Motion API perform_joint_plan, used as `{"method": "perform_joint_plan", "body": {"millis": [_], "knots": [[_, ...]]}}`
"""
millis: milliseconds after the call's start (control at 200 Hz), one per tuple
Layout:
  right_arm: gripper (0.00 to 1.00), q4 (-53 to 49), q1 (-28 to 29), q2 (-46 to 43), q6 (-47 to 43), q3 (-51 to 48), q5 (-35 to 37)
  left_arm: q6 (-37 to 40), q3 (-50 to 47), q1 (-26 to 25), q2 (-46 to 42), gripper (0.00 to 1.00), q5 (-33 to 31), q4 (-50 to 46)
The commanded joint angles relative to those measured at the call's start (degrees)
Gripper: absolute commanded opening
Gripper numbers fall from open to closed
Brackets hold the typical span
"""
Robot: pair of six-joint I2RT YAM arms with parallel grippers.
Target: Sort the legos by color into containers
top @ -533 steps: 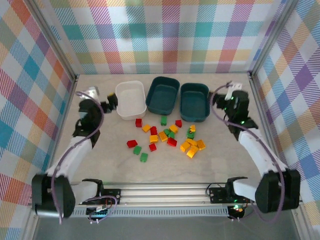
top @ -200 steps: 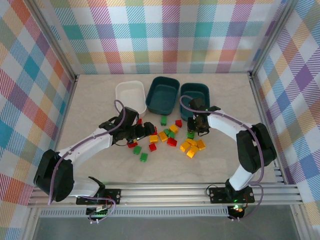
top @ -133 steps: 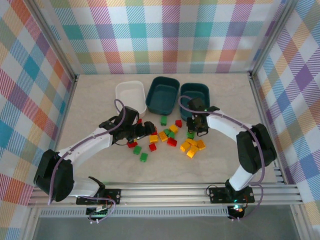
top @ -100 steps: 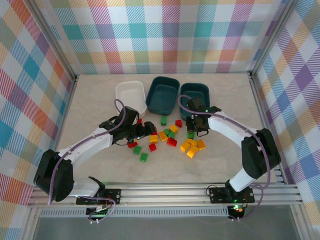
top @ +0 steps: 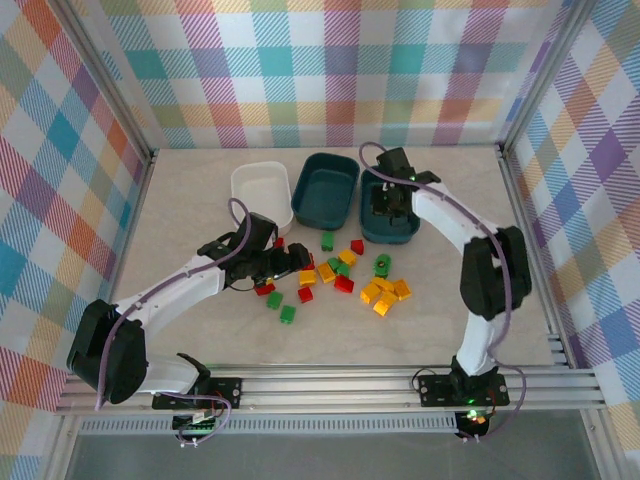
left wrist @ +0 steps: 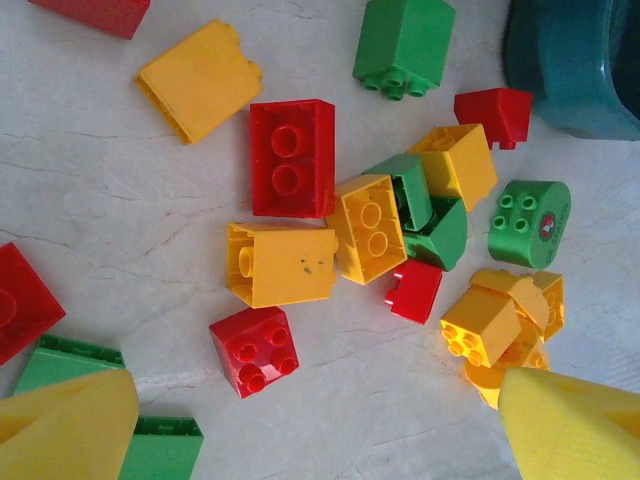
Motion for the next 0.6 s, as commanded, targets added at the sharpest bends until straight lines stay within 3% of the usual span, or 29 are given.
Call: {"method": "perform_joint_plan", "body": {"millis": [0, 80, 160, 215, 335, 595], "knots": [[0.22, -3.6, -1.4, 3.4, -2.3, 4.7, -0.9, 1.4, 0.0, -0.3, -0.7, 0.94, -0.9, -2.1], [0.31, -4.7, -2.0, 4.5, -2.7, 7.8, -1.5, 1.9, 0.5, -0.3, -0.4, 0.94, -1.5, -2.5], [0.53, -5.9, -2.0, 4.2, -3.1, 10.0, -0.7, 2.7, 1.1, -0.3, -0.4, 0.96, -2.2, -3.1], [0.6, -6.4, -1.9, 2.9, -3.1, 10.3, -0.2, 3.1, 1.4, -0.3, -0.5, 0.97, -2.8, -3.4], [0.63, -5.4, -1.6, -2.9, -1.5, 5.3, 0.7, 3.9, 2.3, -0.3, -0.8, 0.98, -4.7, -4.1], [0.69, 2.8, 7.9, -20.7, 14.0, -24.1, 3.9, 1.0, 1.1, 2.0, -1.1, 1.0, -11.2, -4.5]]}}
